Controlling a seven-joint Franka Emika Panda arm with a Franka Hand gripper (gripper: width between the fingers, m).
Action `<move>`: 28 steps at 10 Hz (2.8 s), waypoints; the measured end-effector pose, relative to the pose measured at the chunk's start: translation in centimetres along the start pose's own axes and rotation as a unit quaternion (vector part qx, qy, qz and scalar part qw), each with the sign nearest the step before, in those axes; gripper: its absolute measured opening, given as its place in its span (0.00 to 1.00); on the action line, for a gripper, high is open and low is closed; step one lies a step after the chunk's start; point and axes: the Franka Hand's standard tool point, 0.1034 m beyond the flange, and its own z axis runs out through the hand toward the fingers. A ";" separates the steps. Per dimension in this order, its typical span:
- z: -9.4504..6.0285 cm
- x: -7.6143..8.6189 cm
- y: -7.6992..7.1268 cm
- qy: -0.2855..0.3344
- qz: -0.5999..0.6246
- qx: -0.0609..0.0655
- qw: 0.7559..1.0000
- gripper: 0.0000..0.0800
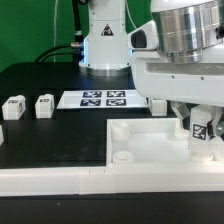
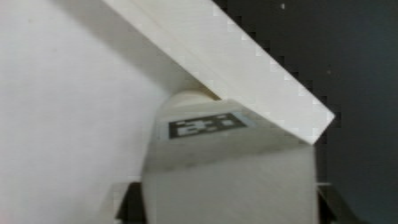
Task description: Assemble one leg
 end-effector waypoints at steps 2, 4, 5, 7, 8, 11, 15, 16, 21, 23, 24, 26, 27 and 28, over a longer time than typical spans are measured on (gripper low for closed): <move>0.1 0.1 0.1 -0.007 0.131 0.006 0.991 0.38; 0.2 -0.1 0.3 -0.006 0.285 0.025 0.958 0.38; 0.4 -0.2 0.5 -0.006 0.354 0.041 0.934 0.38; 0.5 -0.3 0.6 -0.007 0.342 0.040 0.939 0.38; 0.6 -0.3 0.6 -0.007 0.336 0.039 0.941 0.38; -0.3 -1.1 -0.8 -0.014 0.216 0.021 0.976 0.77; -0.3 -0.9 -0.8 0.000 -0.030 0.015 0.999 0.81; 0.0 -0.2 -0.4 0.006 -0.120 0.003 0.993 0.81; -0.3 -0.2 -0.8 0.021 -0.334 -0.030 0.942 0.67; -0.3 -0.3 -0.8 0.021 -0.318 -0.029 0.947 0.50; -0.3 -0.1 -0.7 0.023 -0.272 -0.029 0.961 0.38; -0.3 0.2 -0.5 0.026 -0.165 -0.027 0.985 0.38; -0.3 0.3 -0.4 0.025 -0.115 -0.025 0.993 0.38; -0.3 0.4 -0.3 0.022 -0.044 -0.020 0.999 0.38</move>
Offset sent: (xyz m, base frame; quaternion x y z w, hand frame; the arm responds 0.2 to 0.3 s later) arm -0.0101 0.0009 -0.0066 0.0402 0.0104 0.2909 0.9559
